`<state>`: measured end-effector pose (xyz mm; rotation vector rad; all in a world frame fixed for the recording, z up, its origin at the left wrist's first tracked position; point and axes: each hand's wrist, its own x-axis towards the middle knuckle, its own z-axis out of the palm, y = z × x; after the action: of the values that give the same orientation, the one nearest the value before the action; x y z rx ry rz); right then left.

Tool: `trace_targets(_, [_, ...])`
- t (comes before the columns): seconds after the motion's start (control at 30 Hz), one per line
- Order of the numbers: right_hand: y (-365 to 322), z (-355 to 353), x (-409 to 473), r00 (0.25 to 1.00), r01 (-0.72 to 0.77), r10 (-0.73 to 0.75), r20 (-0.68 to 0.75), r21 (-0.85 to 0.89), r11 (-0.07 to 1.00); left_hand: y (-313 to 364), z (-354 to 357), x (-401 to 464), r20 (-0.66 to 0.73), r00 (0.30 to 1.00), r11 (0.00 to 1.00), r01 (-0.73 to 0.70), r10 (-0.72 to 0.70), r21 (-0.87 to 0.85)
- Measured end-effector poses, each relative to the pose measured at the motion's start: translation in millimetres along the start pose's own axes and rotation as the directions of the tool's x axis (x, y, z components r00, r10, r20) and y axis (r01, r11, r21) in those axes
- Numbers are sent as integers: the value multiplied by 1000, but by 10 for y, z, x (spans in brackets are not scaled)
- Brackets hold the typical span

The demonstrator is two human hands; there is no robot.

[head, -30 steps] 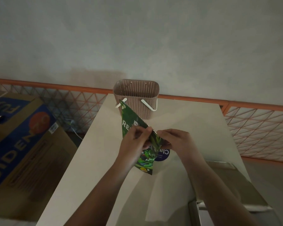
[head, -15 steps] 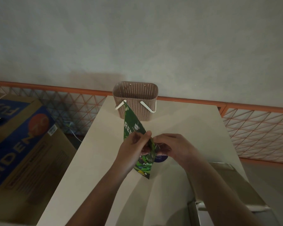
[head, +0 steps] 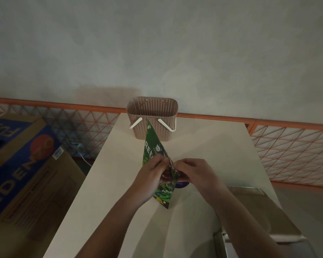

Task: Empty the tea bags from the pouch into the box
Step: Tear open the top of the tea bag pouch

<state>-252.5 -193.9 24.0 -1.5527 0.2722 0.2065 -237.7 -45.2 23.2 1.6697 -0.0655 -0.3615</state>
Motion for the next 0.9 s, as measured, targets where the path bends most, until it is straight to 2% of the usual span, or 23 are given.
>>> trace_targets(0.17, [18, 69, -56, 998, 1, -1, -62, 5, 1000, -56, 66, -25, -67, 997, 999, -36, 36, 7])
trace_targets(0.27, [57, 74, -80, 982, 121, -141, -126, -154, 981, -54, 102, -27, -96, 994, 999, -45, 43, -18])
trace_targets(0.37, [45, 33, -120, 967, 212, -235, -99, -203, 956, -39, 108, -10, -86, 996, 998, -31, 27, -46])
trace_targets(0.47, [-4, 0, -138, 970, 228, -239, -38, -198, 953, -44, 91, 10, -64, 998, 998, -22, 19, -51])
trace_targets(0.6, [-55, -34, -131, 968, 237, -249, -25, -222, 946, -54, 98, 26, -20, 1000, 998, -11, 9, -55])
trace_targets(0.67, [-33, -42, -91, 976, 198, -210, -54, -182, 963, -72, 110, 39, -9, 1000, 996, 6, -7, -87])
trace_targets(0.73, [16, -42, -53, 990, 105, -110, -86, -65, 992, -113, 120, 52, 7, 1000, 987, 26, -25, -162])
trace_targets(0.83, [104, -35, -43, 1000, 5, -4, -5, 95, 995, -141, 125, 36, 13, 999, 981, 35, -33, -190])
trace_targets(0.9, [127, -23, -52, 1000, 2, -5, 22, 131, 991, -154, 125, 35, -4, 999, 986, 31, -33, -166])
